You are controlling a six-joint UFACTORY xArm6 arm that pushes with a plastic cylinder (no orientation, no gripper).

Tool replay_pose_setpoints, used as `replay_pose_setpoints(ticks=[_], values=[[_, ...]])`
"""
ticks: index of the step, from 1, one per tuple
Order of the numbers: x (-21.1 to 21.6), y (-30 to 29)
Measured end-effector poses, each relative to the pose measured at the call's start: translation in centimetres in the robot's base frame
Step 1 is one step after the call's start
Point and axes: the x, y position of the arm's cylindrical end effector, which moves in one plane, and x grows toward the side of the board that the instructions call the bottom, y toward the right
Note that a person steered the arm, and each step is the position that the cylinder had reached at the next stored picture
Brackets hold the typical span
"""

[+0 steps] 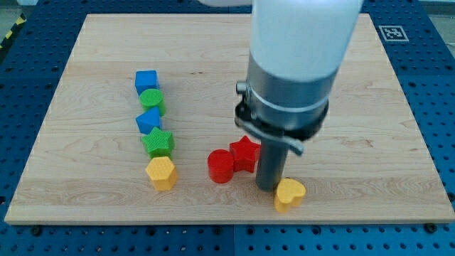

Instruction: Separate the red star from the red circle

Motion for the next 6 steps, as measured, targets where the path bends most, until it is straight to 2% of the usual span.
replay_pose_setpoints(ticks=[1,2,6], values=[[0.5,-1.7],[-1.3,-3.5],[-13.2,-3.1]])
